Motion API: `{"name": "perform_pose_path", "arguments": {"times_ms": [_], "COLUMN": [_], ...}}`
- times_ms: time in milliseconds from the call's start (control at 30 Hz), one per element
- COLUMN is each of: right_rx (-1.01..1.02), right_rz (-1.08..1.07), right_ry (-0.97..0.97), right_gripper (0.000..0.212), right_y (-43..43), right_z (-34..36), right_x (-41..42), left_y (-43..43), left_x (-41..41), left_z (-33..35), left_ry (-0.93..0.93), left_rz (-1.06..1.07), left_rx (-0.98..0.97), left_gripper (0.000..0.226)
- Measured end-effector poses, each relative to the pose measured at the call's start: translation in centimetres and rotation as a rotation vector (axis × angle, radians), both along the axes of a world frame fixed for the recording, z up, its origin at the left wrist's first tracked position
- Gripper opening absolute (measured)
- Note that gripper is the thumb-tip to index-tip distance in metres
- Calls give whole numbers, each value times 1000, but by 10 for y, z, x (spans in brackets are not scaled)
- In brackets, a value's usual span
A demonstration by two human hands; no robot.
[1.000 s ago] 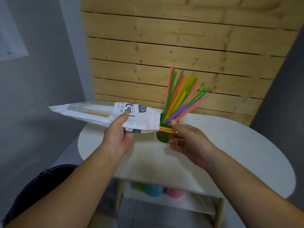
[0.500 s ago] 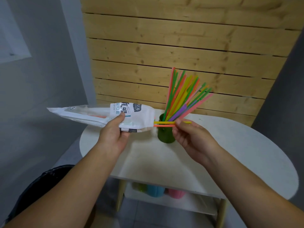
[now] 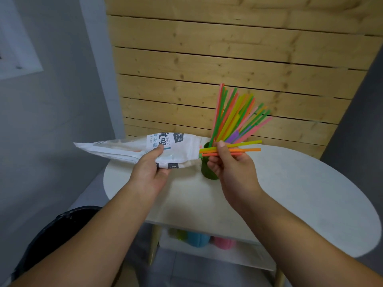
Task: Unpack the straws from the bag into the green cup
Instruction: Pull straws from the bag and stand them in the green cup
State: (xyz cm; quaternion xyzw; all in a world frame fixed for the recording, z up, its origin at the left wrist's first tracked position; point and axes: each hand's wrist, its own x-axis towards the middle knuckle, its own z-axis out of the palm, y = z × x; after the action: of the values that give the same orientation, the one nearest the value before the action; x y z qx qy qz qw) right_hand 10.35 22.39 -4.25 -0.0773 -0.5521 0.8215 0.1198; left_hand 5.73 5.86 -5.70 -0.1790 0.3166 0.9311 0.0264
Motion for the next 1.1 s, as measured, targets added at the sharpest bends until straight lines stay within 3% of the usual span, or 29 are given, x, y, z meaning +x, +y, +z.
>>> {"name": "perform_pose_path", "arguments": {"times_ms": [167,333,567,900,1100], "right_rx": [-43,99,73,-134,-137], "right_rz": [-86,-194,-125,-37,2], "right_ry": [-6,80,29,-153,-87], "right_gripper": [22,23,20,21,22], "right_y": [29,61,85,91,86], "right_z": [10,22,23,12,12], "right_x": [-1,0,1,-6,-7], "left_y": [-7,-18,-15,-15,-9], "left_x": [-4,-14,-17,-18,-15], "left_z": [-5,-10,-15,-18,-15], "left_ry": [-28,-67,-58,-34,-11], "left_rz": [42,136,139,133,96], "left_rx": [35,39,42,28,55], "left_gripper": [22,36,36,34,35]}}
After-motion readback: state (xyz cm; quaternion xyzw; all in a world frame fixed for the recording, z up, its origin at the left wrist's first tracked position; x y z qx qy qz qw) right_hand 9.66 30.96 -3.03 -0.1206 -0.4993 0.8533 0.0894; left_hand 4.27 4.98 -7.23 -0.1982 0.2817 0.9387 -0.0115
